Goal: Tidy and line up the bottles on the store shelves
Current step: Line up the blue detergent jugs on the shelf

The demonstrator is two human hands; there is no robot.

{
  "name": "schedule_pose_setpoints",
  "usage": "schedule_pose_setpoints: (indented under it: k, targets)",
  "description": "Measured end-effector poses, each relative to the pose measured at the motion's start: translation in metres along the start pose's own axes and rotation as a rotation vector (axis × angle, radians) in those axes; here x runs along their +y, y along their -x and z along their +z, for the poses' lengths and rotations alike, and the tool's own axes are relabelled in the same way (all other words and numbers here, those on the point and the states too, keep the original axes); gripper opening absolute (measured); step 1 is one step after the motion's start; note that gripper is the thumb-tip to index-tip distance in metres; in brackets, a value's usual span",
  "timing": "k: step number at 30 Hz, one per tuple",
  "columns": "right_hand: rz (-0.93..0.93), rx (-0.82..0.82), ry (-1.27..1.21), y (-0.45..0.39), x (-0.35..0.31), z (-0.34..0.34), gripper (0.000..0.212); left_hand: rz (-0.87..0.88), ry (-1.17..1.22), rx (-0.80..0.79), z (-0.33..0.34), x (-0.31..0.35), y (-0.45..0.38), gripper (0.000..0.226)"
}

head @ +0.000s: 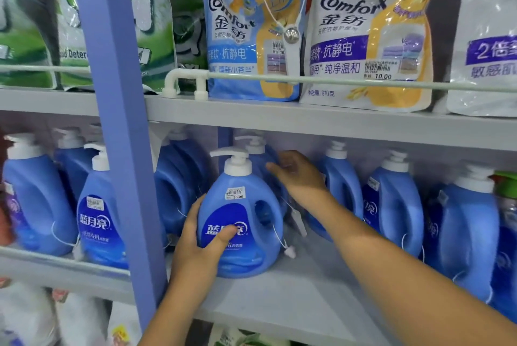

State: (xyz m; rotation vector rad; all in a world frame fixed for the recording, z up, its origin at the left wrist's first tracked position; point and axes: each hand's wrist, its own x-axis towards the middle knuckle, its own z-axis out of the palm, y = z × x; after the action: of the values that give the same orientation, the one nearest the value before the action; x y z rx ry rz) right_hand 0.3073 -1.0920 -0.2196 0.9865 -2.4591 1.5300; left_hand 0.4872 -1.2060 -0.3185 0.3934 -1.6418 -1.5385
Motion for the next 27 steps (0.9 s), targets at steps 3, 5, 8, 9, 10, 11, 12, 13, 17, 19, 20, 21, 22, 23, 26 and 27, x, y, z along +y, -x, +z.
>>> schedule_pose_setpoints:
  k: [3,5,8,9,10,11,12,13,17,19,20,21,22,23,26,27]
  targets:
    - [-0.003,-0.167,0.032,-0.021,0.006,0.010,0.053,-0.019,0.015,0.005,0.000,-0.001,-0.001,0.054]
    - [-0.001,-0.224,-0.031,-0.025,0.004,0.014,0.056,-0.020,0.006,0.000,0.001,0.001,-0.002,0.051]
    - [-0.045,-0.220,0.025,-0.030,0.000,0.020,0.041,-0.024,-0.003,-0.005,0.002,0.003,-0.002,0.049]
    - [-0.067,-0.199,0.066,-0.032,-0.002,0.022,0.035,-0.026,-0.004,-0.005,0.002,0.002,-0.003,0.049]
    - [-0.086,-0.183,0.091,-0.033,-0.001,0.024,0.031,-0.027,-0.012,-0.008,0.002,0.001,-0.003,0.050]
    - [-0.096,-0.177,0.096,-0.033,-0.001,0.025,0.030,-0.025,-0.024,-0.013,0.002,-0.001,-0.004,0.052]
    - [-0.097,-0.176,0.082,-0.034,0.001,0.026,0.030,-0.025,-0.037,-0.017,0.002,-0.004,-0.005,0.053]
    - [-0.095,-0.188,0.064,-0.034,0.002,0.025,0.032,-0.029,-0.044,-0.023,0.001,-0.006,-0.006,0.055]
    - [-0.115,-0.228,0.008,-0.033,0.009,0.017,0.026,-0.051,-0.068,-0.072,0.001,-0.015,-0.010,0.065]
    - [-0.099,-0.257,-0.041,-0.031,0.014,0.016,0.031,-0.052,-0.083,-0.091,0.003,-0.017,-0.011,0.066]
    - [-0.064,-0.253,-0.084,-0.031,0.018,0.016,0.034,-0.056,-0.089,-0.093,0.004,-0.017,-0.012,0.066]
    - [-0.020,-0.229,-0.128,-0.029,0.023,0.014,0.030,-0.064,-0.095,-0.092,0.005,-0.017,-0.013,0.066]
    - [0.024,-0.183,-0.185,-0.023,0.027,0.011,0.026,-0.073,-0.101,-0.093,0.006,-0.017,-0.014,0.066]
    - [0.082,-0.126,-0.256,-0.014,0.030,0.007,0.028,-0.083,-0.098,-0.093,0.007,-0.016,-0.015,0.065]
    - [0.094,-0.080,-0.420,0.021,0.051,0.006,0.049,-0.145,-0.020,-0.033,0.013,-0.015,-0.019,0.060]
    - [0.049,-0.109,-0.381,0.033,0.054,0.012,0.059,-0.162,0.014,-0.011,0.017,-0.010,-0.022,0.061]
